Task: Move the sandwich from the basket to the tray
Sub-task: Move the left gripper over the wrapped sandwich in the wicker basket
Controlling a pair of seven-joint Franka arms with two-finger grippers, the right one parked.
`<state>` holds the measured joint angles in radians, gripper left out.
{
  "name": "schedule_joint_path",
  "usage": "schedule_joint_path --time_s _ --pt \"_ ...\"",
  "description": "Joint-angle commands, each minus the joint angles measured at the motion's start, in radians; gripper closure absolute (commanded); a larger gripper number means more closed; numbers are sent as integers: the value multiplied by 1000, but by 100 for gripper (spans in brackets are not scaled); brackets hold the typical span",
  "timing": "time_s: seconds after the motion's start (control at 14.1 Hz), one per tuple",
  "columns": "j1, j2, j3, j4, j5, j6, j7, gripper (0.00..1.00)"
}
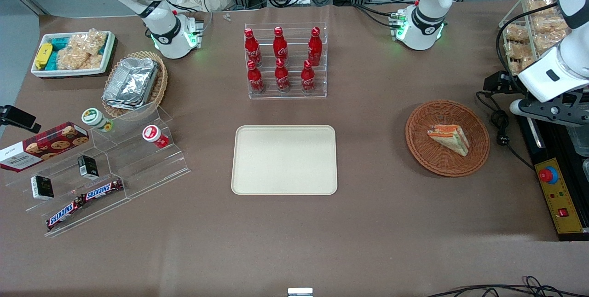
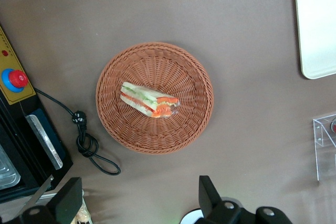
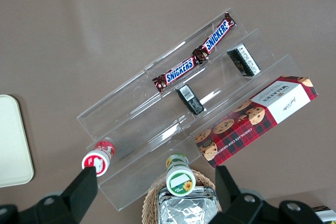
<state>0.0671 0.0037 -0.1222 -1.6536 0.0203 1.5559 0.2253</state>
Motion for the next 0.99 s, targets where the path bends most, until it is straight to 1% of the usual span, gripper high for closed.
schedule_joint_path --time_s 0.0,0.28,0.36,0.43,0.5,0.64,0.71,0.92 --pt "-1 22 -5 37 18 -33 0 0" --pt "-1 30 -5 46 20 -43 -3 0" --pt "-1 32 -7 34 21 -60 -35 0" --pt "-3 29 -7 17 20 -60 -132 0" --pt "-1 21 -5 -1 3 -51 -250 0" --pt "-1 21 -7 -35 13 -37 -421 0" --pt "-1 13 -7 -70 15 -5 -502 0" --pt "-1 -34 -5 -225 13 178 -806 0"
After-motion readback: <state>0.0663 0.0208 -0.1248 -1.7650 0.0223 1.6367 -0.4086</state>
